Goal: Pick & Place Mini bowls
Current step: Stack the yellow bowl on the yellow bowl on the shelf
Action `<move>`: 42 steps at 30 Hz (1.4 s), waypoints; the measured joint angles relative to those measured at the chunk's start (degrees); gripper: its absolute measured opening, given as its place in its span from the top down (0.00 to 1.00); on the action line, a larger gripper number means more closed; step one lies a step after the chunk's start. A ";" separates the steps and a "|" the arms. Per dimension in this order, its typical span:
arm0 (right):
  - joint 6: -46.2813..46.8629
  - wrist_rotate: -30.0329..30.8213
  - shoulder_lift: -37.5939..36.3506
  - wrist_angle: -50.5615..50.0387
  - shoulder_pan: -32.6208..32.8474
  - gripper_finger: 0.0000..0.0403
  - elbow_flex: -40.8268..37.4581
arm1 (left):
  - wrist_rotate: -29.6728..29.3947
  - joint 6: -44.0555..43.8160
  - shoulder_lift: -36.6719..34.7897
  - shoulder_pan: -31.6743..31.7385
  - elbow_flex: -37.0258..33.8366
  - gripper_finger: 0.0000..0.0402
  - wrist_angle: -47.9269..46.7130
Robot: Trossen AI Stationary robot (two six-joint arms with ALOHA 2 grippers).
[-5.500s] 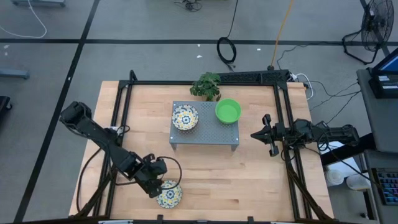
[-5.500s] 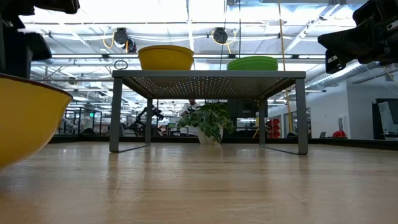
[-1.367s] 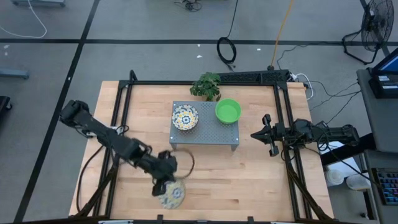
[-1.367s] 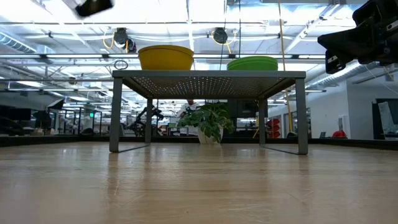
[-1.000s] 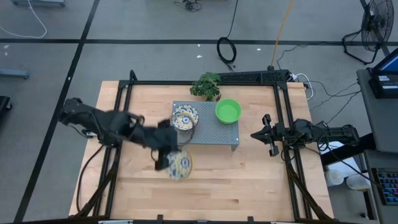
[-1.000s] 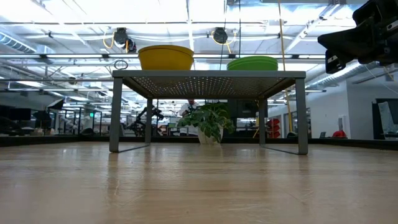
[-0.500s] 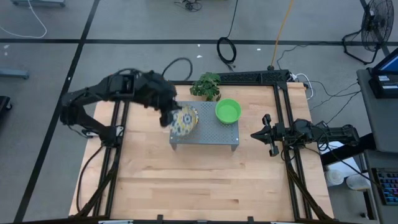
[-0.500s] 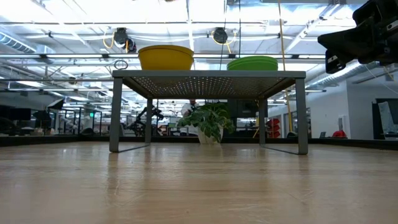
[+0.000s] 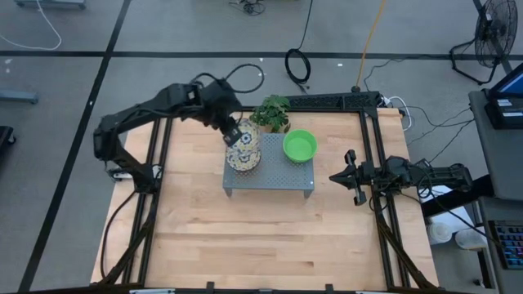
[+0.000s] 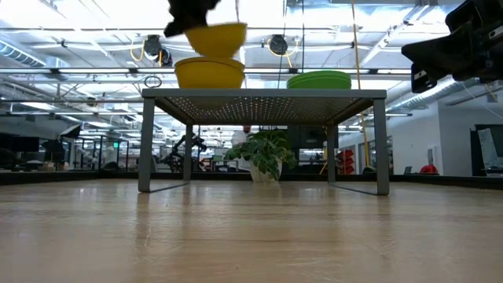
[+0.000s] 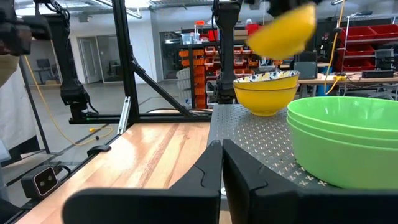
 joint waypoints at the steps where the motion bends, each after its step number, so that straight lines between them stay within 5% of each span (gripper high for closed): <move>1: 0.00 0.00 0.00 0.04 0.00 1.00 0.02 | -0.02 -0.31 0.80 0.44 0.00 0.97 0.03; 11: 0.00 -0.01 0.14 -1.02 0.00 1.00 0.02 | 3.31 -0.06 7.29 0.72 -0.02 0.97 -3.15; 27: 0.00 0.00 0.15 -1.09 0.00 1.00 0.02 | 5.91 -0.52 7.89 -0.81 -0.02 0.97 -9.08; 42: 0.00 -0.01 0.15 -1.07 -0.01 1.00 0.02 | 5.65 0.64 6.96 -0.58 -0.02 0.69 -8.99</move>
